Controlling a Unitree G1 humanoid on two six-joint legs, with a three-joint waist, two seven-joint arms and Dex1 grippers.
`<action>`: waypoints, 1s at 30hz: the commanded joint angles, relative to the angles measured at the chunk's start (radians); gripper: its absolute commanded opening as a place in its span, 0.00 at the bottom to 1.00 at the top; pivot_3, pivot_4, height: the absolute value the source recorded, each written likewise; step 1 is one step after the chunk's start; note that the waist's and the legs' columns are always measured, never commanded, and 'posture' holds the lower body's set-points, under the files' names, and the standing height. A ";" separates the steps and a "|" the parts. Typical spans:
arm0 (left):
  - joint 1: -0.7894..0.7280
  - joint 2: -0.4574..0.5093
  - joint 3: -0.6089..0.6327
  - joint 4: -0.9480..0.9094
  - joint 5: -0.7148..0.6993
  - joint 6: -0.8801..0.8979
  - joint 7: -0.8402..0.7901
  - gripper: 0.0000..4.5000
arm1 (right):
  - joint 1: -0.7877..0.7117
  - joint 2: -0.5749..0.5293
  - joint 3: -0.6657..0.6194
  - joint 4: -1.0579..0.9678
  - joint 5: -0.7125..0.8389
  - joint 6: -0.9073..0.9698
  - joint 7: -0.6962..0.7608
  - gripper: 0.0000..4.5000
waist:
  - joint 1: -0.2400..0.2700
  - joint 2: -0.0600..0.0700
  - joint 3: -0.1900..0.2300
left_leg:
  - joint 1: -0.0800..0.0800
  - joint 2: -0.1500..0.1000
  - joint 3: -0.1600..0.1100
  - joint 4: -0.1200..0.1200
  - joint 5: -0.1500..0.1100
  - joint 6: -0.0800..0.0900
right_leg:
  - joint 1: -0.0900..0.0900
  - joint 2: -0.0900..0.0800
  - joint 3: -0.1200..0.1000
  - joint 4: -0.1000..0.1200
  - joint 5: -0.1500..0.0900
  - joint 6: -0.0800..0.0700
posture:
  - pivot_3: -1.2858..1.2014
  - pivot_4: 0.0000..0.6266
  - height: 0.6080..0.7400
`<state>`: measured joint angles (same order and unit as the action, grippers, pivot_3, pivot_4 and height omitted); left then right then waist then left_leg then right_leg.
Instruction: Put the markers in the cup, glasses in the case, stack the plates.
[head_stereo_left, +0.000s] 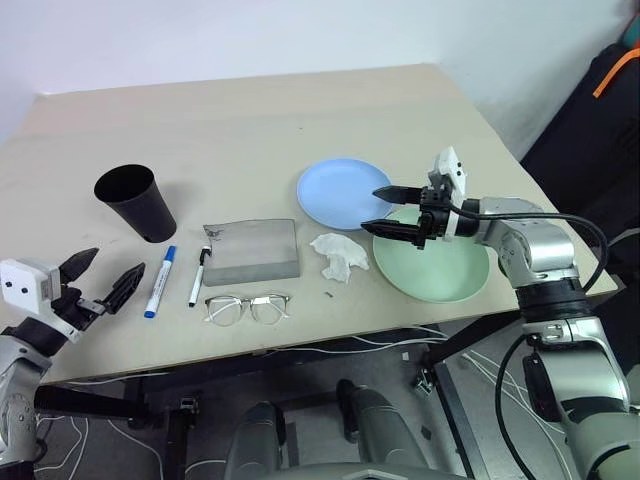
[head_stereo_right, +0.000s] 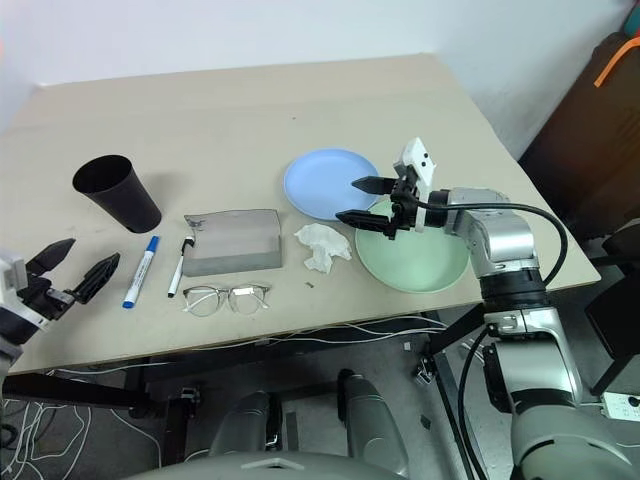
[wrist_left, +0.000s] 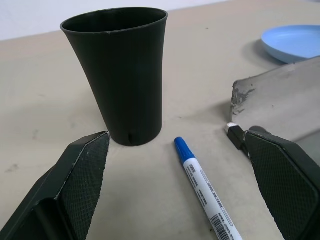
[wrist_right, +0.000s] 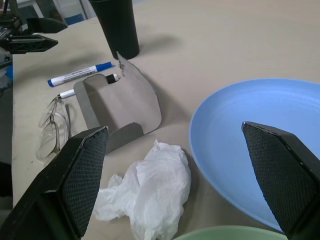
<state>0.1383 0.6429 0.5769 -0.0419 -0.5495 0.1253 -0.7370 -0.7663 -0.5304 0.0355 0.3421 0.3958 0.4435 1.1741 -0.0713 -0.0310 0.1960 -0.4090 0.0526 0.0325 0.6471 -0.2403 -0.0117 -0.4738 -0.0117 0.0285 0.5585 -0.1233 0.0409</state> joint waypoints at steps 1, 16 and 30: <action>-0.032 0.014 0.015 -0.012 0.008 -0.027 0.004 1.00 | -0.031 0.004 -0.015 0.000 -0.001 -0.034 0.006 1.00 | 0.001 0.000 0.000 | 0.000 0.000 0.000 0.000 0.000 0.000 | 0.000 0.000 0.000 0.000 0.000 0.000 | 0.52 0.24 0.95; -0.157 0.002 -0.087 0.042 0.010 -0.017 -0.079 1.00 | -0.017 -0.114 -0.052 0.033 -0.018 0.087 -0.054 1.00 | 0.002 0.000 0.000 | 0.000 0.000 0.001 0.000 0.001 0.002 | 0.000 0.000 0.000 0.001 0.000 0.000 | 0.52 0.24 0.95; -0.143 -0.002 -0.220 -0.130 -0.059 0.088 -0.194 1.00 | -0.109 -0.240 -0.027 0.398 -0.182 0.071 -0.138 1.00 | -0.002 0.000 0.000 | 0.001 -0.001 0.000 0.001 0.002 0.003 | 0.000 0.001 0.002 0.002 0.000 0.000 | 0.52 0.24 0.95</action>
<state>-0.0013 0.6295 0.3654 -0.1296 -0.6006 0.2124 -0.9154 -0.8402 -0.7431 0.0187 0.7184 0.2343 0.5121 1.0422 -0.0732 -0.0312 0.1961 -0.4078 0.0515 0.0322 0.6479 -0.2386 -0.0089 -0.4737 -0.0107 0.0301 0.5604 -0.1234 0.0410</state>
